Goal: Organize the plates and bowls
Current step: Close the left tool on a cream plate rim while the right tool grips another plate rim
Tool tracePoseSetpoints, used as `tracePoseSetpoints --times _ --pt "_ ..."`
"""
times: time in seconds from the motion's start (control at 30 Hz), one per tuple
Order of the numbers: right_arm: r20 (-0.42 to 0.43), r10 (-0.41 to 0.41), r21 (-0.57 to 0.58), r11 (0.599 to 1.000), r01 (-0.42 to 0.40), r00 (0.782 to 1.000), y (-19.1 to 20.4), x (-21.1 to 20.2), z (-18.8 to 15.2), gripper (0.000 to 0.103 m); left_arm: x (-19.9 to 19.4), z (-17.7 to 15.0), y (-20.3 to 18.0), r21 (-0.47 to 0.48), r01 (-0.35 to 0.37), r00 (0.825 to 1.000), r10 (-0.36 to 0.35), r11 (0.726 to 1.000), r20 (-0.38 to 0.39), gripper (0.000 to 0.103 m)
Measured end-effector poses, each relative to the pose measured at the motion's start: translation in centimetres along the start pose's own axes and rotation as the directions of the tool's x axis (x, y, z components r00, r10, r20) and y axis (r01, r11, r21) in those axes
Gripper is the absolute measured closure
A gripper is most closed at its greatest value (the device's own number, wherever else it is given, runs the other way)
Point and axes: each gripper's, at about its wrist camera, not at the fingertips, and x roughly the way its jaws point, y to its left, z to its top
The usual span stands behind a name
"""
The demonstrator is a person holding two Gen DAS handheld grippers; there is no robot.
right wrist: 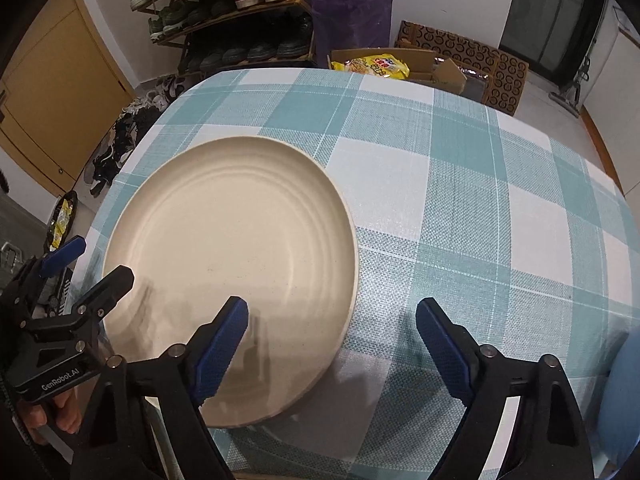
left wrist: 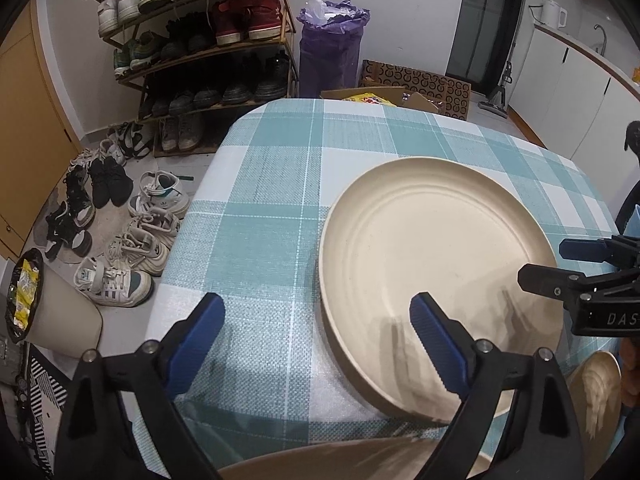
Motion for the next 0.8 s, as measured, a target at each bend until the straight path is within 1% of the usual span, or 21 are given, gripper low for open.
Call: tracePoseSetpoints --times 0.07,0.17,0.2,0.23,0.27,0.3,0.37,0.4,0.47,0.57,0.6,0.63,0.67,0.7,0.77,0.8 --pt "-0.006 -0.001 -0.001 1.000 0.001 1.000 0.03 0.21 0.00 0.020 0.24 -0.04 0.01 -0.004 0.004 1.000 -0.004 1.000 -0.007 0.013" --pt "-0.006 -0.001 -0.005 1.000 0.001 1.000 0.20 0.39 -0.03 0.021 0.48 -0.08 -0.03 0.000 0.005 1.000 -0.005 1.000 -0.014 0.015" --pt "-0.003 -0.001 -0.009 1.000 0.001 1.000 0.29 0.37 -0.04 0.022 0.54 -0.09 -0.06 0.000 0.008 1.000 -0.008 1.000 -0.016 0.017" --pt "-0.002 -0.005 -0.012 1.000 0.005 1.000 0.36 0.35 -0.03 0.022 0.60 -0.11 -0.04 0.000 0.011 1.000 -0.011 1.000 -0.020 0.024" --pt "0.000 -0.009 -0.013 1.000 0.009 1.000 0.40 0.37 0.01 0.025 0.71 -0.10 -0.02 -0.003 0.017 0.999 -0.017 1.000 -0.031 0.028" --pt "-0.001 -0.008 -0.012 1.000 0.008 1.000 0.37 0.35 0.01 0.028 0.73 -0.15 -0.01 -0.004 0.022 0.999 -0.022 1.000 -0.035 0.030" --pt "0.000 -0.010 -0.009 1.000 0.010 1.000 0.32 0.27 -0.02 0.031 0.82 -0.22 -0.03 -0.003 0.034 0.998 -0.034 0.999 -0.045 0.040" --pt "0.000 -0.009 -0.008 1.000 0.009 1.000 0.29 0.29 -0.02 0.035 0.83 -0.26 -0.04 -0.003 0.033 0.998 -0.033 0.999 -0.046 0.041" --pt "-0.002 -0.003 0.002 1.000 0.003 1.000 0.10 0.31 -0.09 0.039 0.78 -0.30 -0.05 -0.001 0.035 0.998 -0.035 0.999 -0.046 0.047" --pt "-0.005 -0.005 0.015 1.000 0.005 1.000 -0.18 0.32 -0.23 0.049 0.70 -0.33 0.05 0.000 0.038 0.998 -0.038 0.999 -0.043 0.053" --pt "-0.005 -0.004 0.014 1.000 0.004 1.000 -0.25 0.28 -0.35 0.050 0.68 -0.35 0.05 0.002 0.039 0.998 -0.039 0.999 -0.042 0.053" --pt "-0.004 -0.007 0.013 1.000 0.007 1.000 -0.27 0.22 -0.42 0.051 0.63 -0.40 0.04 0.004 0.039 0.998 -0.039 0.999 -0.041 0.057" --pt "-0.003 -0.012 0.011 1.000 0.012 1.000 -0.28 0.15 -0.47 0.054 0.59 -0.42 0.07 0.005 0.039 0.998 -0.039 0.999 -0.040 0.061" --pt "-0.002 -0.013 0.012 1.000 0.013 1.000 -0.32 0.09 -0.49 0.059 0.55 -0.47 0.04 0.005 0.040 0.998 -0.040 0.999 -0.040 0.061" --pt "0.000 -0.013 0.018 1.000 0.013 1.000 -0.46 -0.03 -0.60 0.061 0.51 -0.53 0.03 0.006 0.042 0.998 -0.041 0.999 -0.041 0.068" --pt "0.000 -0.012 0.018 1.000 0.012 1.000 -0.50 -0.06 -0.69 0.064 0.52 -0.52 0.03 0.005 0.043 0.998 -0.043 0.999 -0.040 0.069"
